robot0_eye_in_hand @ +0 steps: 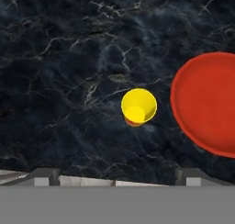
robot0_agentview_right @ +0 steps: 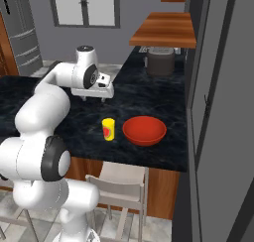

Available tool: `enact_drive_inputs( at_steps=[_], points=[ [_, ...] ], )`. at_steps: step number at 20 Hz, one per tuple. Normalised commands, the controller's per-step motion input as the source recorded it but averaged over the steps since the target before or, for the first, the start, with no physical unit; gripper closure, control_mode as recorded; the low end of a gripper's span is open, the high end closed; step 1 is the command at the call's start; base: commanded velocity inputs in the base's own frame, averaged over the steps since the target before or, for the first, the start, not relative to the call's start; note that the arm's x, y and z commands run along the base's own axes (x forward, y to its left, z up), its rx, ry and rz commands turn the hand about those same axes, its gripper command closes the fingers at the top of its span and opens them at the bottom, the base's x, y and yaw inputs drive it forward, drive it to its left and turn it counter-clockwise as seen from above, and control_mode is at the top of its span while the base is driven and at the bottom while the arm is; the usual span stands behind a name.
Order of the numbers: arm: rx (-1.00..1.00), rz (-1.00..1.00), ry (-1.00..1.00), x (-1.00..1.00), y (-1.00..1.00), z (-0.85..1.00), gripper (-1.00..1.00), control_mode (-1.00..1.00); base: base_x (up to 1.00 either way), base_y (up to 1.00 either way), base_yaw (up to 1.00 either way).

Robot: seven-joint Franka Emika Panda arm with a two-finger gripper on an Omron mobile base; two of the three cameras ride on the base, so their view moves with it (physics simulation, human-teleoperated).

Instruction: Place the cup inside the bowl on the dining table and move the bowl to any counter.

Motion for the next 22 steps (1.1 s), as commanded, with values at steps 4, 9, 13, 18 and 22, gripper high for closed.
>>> enact_drive_inputs(
  at_steps=[4, 9, 13, 18, 22],
  points=[
    [0.0, 0.0, 0.0, 0.02, 0.0, -0.13, -1.0, -1.0, 0.0, 0.0, 0.0],
    [0.0, 0.0, 0.0, 0.0, 0.0, -0.17, -1.0, -1.0, 0.0, 0.0, 0.0],
    [0.0, 0.0, 0.0, 0.0, 0.0, -0.17, -1.0, -1.0, 0.0, 0.0, 0.0],
    [0.0, 0.0, 0.0, 0.0, 0.0, -0.11, -1.0, -1.0, 0.0, 0.0, 0.0],
    [0.0, 0.0, 0.0, 0.03, 0.0, -0.11, -1.0, -1.0, 0.0, 0.0, 0.0]
  ],
)
